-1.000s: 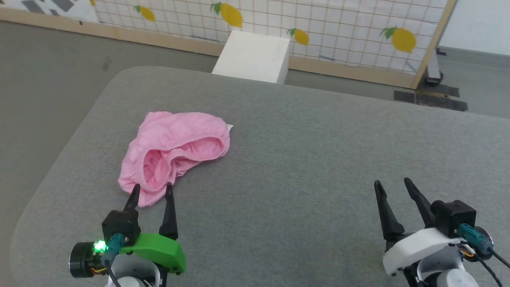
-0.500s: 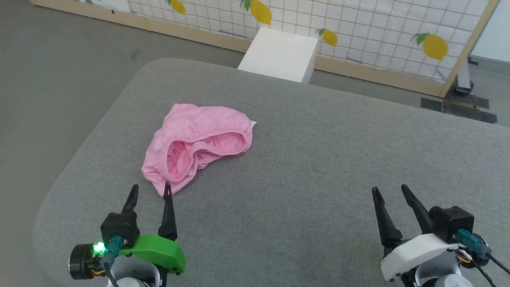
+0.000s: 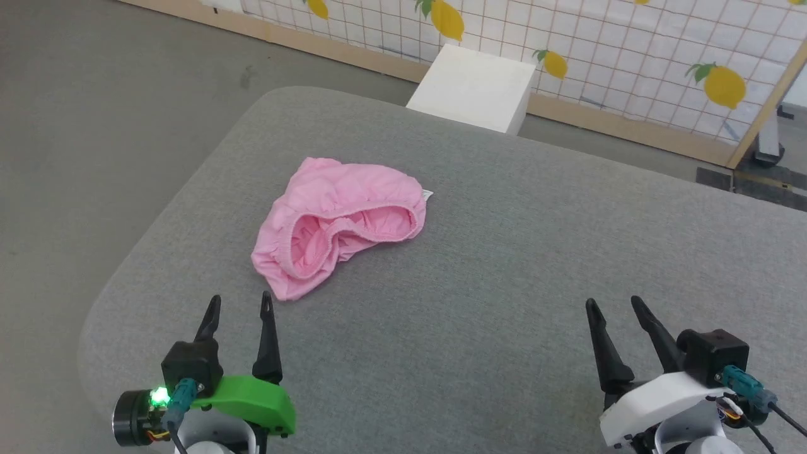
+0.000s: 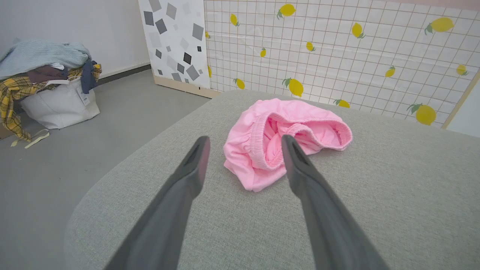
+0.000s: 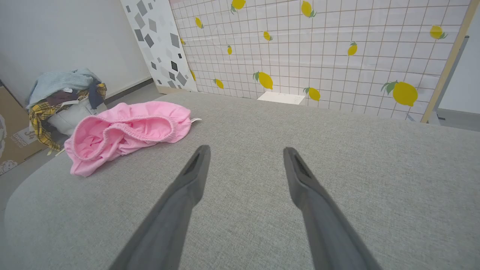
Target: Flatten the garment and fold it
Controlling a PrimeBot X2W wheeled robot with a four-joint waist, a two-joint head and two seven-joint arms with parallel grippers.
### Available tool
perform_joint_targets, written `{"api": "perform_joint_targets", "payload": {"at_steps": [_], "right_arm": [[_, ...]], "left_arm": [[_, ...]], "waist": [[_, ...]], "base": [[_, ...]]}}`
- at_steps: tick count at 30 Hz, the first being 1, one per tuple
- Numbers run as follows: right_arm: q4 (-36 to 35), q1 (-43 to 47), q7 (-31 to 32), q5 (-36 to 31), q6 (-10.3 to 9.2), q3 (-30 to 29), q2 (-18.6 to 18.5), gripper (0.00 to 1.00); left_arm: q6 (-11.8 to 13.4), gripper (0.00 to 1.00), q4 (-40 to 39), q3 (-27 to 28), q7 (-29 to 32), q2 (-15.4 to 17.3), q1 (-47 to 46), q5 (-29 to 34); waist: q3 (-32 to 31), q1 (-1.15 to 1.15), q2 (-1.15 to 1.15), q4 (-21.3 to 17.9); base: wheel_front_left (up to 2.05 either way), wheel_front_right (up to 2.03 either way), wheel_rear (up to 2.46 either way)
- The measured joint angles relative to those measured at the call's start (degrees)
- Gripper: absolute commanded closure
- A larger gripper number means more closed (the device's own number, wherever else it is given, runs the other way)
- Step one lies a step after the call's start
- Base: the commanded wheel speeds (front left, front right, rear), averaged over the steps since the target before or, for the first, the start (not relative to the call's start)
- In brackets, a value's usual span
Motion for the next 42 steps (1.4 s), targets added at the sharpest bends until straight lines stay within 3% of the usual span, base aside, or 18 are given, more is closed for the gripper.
{"api": "perform_joint_targets", "payload": {"at_steps": [42], "right_arm": [[3.2,0.2,-1.7,4.2,-0.01,0.2,0.0,0.0]], "left_arm": [[1.8,0.0,3.4,-1.6,-4.8,0.0,0.0,-3.4]], "waist": [[0.5,0.0,0.0,7.9]], "base": [[0.0,0.0,0.0]]}}
